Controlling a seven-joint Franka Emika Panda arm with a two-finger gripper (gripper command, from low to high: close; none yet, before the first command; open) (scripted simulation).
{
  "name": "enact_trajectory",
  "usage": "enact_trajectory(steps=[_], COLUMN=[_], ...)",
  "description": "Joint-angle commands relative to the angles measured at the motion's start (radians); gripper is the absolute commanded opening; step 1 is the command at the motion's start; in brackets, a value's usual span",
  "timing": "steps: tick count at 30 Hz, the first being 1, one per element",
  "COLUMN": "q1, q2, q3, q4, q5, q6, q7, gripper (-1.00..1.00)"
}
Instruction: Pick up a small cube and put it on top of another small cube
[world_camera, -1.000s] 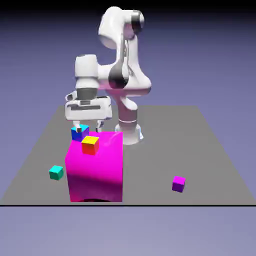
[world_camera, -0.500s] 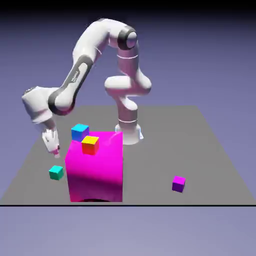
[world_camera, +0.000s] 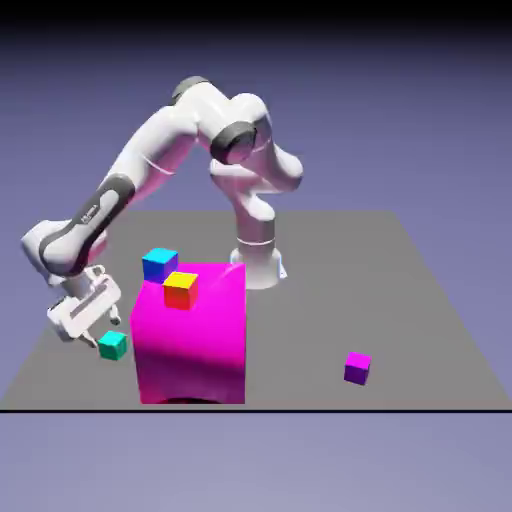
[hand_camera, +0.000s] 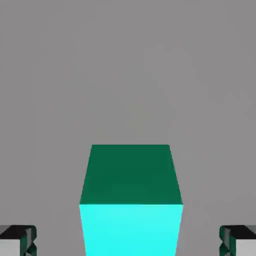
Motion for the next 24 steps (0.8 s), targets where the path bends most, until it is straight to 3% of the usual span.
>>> enact_trajectory(steps=[1, 4, 15, 24], q1=[0.000, 0.020, 0.254, 0.109], q2=[0.000, -0.100, -0.479, -0.805], q3=[0.000, -0.090, 0.116, 0.269], q4=[0.000, 0.020, 0.264, 0.066], q5=[0.000, -0.113, -0.209, -0.478], q6=[0.000, -0.076, 0.057, -0.026], q7=[0.000, 0.062, 0.431, 0.698], gripper=[-1.00, -1.00, -1.00, -1.00])
